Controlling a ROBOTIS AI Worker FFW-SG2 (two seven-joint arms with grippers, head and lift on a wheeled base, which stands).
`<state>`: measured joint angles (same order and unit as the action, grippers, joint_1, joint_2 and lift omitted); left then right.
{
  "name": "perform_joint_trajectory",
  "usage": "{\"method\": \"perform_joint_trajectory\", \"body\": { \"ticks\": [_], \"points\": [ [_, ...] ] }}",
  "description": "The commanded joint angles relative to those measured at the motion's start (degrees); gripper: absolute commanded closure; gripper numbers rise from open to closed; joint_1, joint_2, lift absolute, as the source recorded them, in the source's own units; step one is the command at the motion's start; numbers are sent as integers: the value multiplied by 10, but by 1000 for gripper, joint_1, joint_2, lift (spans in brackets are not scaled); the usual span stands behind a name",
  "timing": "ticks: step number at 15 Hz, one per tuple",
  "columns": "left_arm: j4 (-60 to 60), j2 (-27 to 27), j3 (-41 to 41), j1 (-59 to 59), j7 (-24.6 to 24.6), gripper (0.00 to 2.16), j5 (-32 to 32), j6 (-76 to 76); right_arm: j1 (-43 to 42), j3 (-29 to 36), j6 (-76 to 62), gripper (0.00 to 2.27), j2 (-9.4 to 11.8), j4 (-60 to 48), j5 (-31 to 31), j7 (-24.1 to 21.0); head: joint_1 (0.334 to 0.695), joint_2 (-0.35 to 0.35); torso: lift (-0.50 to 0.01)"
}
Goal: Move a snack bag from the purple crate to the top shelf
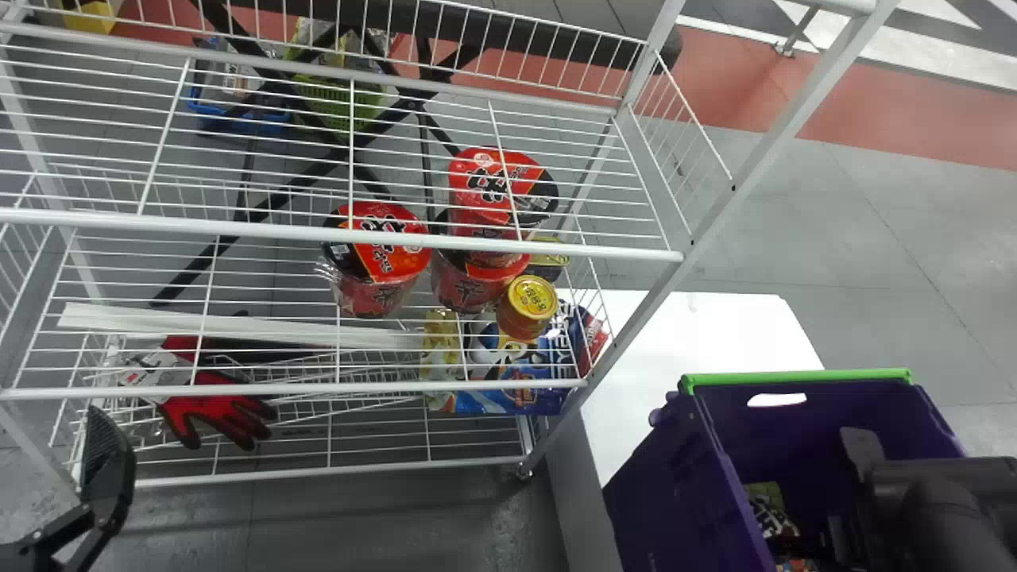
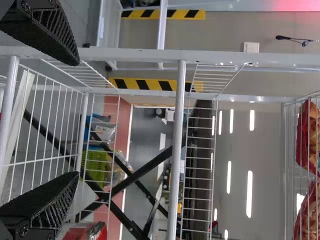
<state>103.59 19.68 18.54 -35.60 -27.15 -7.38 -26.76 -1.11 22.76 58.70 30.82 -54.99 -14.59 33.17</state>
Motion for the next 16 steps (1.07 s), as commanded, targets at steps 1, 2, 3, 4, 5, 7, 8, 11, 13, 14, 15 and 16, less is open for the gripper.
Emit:
{"method": "perform_joint_trajectory", "body": {
  "ticks": [1, 2, 3, 4, 5, 7, 8, 11, 13, 14, 15, 16],
  "points": [
    [-3, -2, 0, 1, 0, -2, -1, -3, 0, -30, -14, 93, -3, 10, -25, -1, 695, -350, -452],
    [-5, -3, 0, 3, 0, -2, -1, -5, -5, -45, -25, 93, -5, 22, -40, -8, 695, -350, -452],
    [-7, -3, 0, 4, 0, -2, -1, -9, -8, -54, -44, 93, -7, 32, -57, -11, 695, -350, -452],
    [-8, -3, 1, 4, 0, -2, -1, -9, -10, -57, -60, 93, -8, 42, -70, -13, 695, -350, -452],
    [-8, -3, 1, 5, 0, -2, -2, -9, -10, -66, -93, 93, -8, 55, -84, -25, 695, -350, -452],
    [-12, -3, 2, 9, 0, -2, -3, -11, -15, -69, -125, 93, -7, 79, -91, -36, 695, -350, -452],
    [-15, -3, 4, 13, 0, -2, -7, -11, -15, -69, -143, 93, -8, 88, -91, -37, 695, -350, -452],
    [-20, -3, 4, 18, 0, -2, -9, -11, -15, -72, -183, 93, -9, 115, -91, -50, 695, -350, -452],
    [-25, -4, 4, 19, 0, -2, -11, -16, -14, -73, -211, 93, -10, 127, -91, -53, 695, -350, -452],
    [-27, -4, 4, 21, 0, -2, -14, -19, -14, -74, -239, 93, -10, 139, -91, -70, 695, -350, -452],
    [-29, -4, 4, 22, 0, -2, -15, -23, -14, -74, -269, 93, -10, 152, -92, -80, 695, -350, -452],
    [-30, -4, 4, 24, 0, -2, -16, -23, -14, -74, -290, 93, -10, 160, -91, -82, 695, -350, -452]
  ]
}}
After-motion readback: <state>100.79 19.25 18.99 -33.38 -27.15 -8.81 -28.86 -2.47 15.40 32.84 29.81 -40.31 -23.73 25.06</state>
